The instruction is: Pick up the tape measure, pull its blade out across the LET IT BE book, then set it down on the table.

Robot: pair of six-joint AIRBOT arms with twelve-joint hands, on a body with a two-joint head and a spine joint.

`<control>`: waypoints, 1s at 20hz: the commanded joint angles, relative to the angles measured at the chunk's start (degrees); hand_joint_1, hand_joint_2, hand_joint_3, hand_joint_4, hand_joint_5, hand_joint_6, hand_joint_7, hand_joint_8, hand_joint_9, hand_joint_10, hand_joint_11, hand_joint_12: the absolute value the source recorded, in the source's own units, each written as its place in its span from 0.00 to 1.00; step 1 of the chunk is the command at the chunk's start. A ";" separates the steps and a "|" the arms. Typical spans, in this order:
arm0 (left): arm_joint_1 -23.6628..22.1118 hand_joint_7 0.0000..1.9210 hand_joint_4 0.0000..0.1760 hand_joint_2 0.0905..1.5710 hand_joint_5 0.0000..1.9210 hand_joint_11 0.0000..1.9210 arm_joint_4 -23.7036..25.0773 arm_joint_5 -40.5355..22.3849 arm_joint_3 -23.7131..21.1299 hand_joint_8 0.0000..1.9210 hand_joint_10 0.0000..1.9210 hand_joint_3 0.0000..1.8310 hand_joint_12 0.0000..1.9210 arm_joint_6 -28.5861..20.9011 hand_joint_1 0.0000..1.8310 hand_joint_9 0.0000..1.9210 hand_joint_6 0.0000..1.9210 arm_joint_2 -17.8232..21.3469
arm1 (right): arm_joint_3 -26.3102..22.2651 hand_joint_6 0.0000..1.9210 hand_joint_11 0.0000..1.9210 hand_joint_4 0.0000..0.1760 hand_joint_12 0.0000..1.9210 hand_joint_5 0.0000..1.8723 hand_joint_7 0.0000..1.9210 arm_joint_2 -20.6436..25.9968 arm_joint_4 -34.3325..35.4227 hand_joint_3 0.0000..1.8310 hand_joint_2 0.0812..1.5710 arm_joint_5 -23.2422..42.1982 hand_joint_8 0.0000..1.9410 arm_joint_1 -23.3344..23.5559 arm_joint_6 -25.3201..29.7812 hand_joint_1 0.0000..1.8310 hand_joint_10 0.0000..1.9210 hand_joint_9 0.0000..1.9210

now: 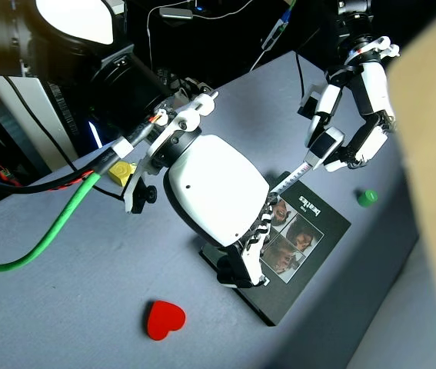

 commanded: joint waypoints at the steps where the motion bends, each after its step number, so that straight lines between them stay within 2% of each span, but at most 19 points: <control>1: -0.56 0.68 0.00 0.64 0.52 0.53 -1.43 -5.83 0.43 0.18 0.45 0.00 0.44 -0.21 0.77 0.59 0.43 0.20 | 0.01 0.60 0.30 0.00 0.71 0.44 0.47 0.96 -5.39 0.00 0.74 -2.08 0.63 -0.05 -1.04 0.65 0.48 0.42; 4: -0.58 0.67 0.00 0.64 0.51 0.54 -1.43 -5.83 0.51 0.20 0.47 0.00 0.40 -0.21 0.76 0.58 0.44 0.19 | 0.02 0.59 0.31 0.00 0.71 0.44 0.47 1.60 -6.13 0.00 0.74 -1.74 0.63 -0.48 -1.04 0.65 0.49 0.42; 5: -0.59 0.69 0.00 0.64 0.52 0.48 -1.43 -5.83 0.52 0.13 0.37 0.00 0.71 -0.21 0.82 0.61 0.39 0.19 | 0.02 0.59 0.31 0.00 0.71 0.44 0.47 1.89 -6.17 0.00 0.74 -1.59 0.63 -0.53 -1.04 0.65 0.49 0.42; 6: -0.68 0.69 0.00 0.63 0.53 0.48 -1.43 -5.83 0.48 0.13 0.36 0.00 0.72 -0.21 0.82 0.61 0.39 0.19 | 0.02 0.60 0.31 0.00 0.71 0.44 0.48 2.09 -6.17 0.00 0.74 -1.45 0.62 -0.55 -1.04 0.65 0.49 0.43; 7: -0.76 0.70 0.00 0.63 0.53 0.50 -1.43 -5.83 0.44 0.13 0.43 0.00 0.53 -0.21 0.78 0.60 0.41 0.19 | 0.04 0.60 0.30 0.00 0.70 0.43 0.48 2.35 -6.18 0.00 0.73 -1.30 0.61 -0.55 -1.05 0.65 0.49 0.43; 8: -0.79 0.69 0.00 0.63 0.53 0.53 -1.43 -5.83 0.40 0.15 0.45 0.00 0.44 -0.21 0.77 0.59 0.42 0.19 | 0.09 0.60 0.30 0.00 0.70 0.43 0.48 2.61 -6.18 0.00 0.73 -1.14 0.61 -0.55 -1.05 0.65 0.49 0.43; 9: -0.79 0.68 0.00 0.64 0.53 0.55 -1.43 -5.83 0.38 0.17 0.45 0.00 0.40 -0.21 0.76 0.59 0.43 0.19 | 0.19 0.60 0.31 0.00 0.71 0.43 0.48 2.93 -6.18 0.00 0.74 -0.92 0.61 -0.52 -1.05 0.65 0.49 0.43; 16: -0.74 0.68 0.00 0.64 0.53 0.55 -1.43 -5.83 0.52 0.18 0.46 0.00 0.39 -0.21 0.76 0.59 0.43 0.19 | 1.16 0.60 0.31 0.00 0.70 0.43 0.47 4.56 -6.31 0.00 0.74 0.52 0.63 -0.68 -1.25 0.65 0.48 0.43; 20: -0.71 0.68 0.00 0.64 0.51 0.56 -1.42 -5.83 0.52 0.20 0.47 0.00 0.38 -0.21 0.76 0.57 0.45 0.19 | 2.08 0.59 0.32 0.00 0.70 0.44 0.49 5.58 -6.61 0.00 0.73 1.56 0.60 -0.87 -1.28 0.65 0.47 0.44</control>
